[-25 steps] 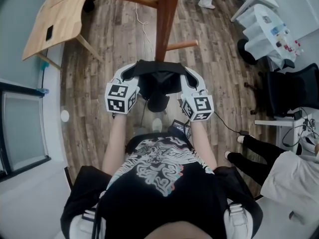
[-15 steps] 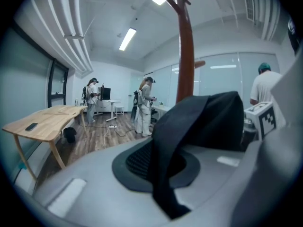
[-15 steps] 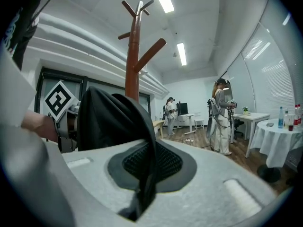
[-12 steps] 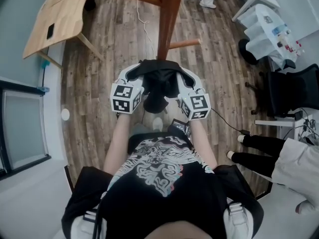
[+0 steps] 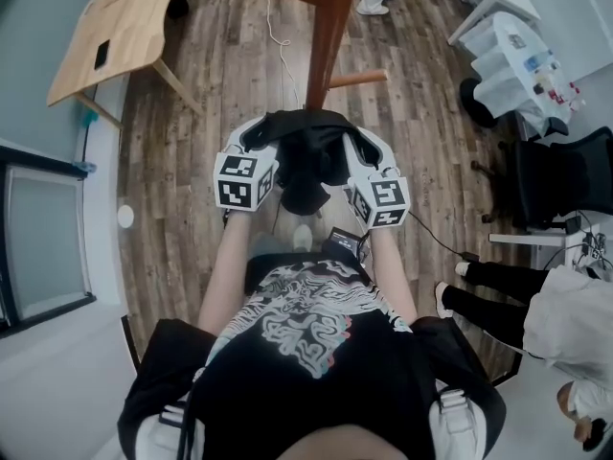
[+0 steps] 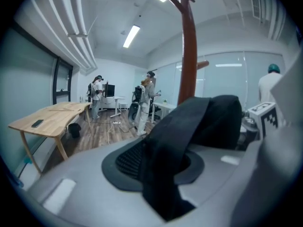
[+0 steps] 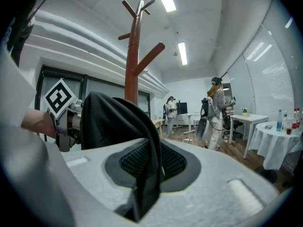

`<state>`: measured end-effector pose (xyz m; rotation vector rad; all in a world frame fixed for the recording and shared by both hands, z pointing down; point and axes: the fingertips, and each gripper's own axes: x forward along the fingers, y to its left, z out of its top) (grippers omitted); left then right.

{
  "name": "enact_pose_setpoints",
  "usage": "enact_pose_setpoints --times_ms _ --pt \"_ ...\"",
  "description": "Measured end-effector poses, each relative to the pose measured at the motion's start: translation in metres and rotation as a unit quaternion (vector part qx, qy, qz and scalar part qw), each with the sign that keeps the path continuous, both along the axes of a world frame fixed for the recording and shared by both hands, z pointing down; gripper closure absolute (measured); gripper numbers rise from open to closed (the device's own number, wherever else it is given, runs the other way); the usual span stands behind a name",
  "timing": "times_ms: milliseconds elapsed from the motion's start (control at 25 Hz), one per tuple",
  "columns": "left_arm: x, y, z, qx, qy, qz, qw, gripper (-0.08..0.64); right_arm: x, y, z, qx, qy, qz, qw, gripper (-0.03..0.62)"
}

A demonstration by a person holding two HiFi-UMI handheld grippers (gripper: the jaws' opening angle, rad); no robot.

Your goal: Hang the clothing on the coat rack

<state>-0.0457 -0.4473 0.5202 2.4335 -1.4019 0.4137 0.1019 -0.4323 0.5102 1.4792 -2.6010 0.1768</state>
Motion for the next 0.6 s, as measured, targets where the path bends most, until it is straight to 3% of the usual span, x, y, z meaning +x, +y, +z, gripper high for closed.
enact_pose_setpoints --times_ms 200,600 --pt "0.005 0.009 0.009 -0.028 -0.015 0.014 0.9994 0.369 0.008 0.005 0.000 -0.012 -0.017 0.006 1.000 0.511" --pt "-0.002 0.027 0.004 -0.025 -0.012 0.020 0.9994 0.367 0.025 0.023 0.003 -0.033 -0.026 0.025 0.999 0.486"
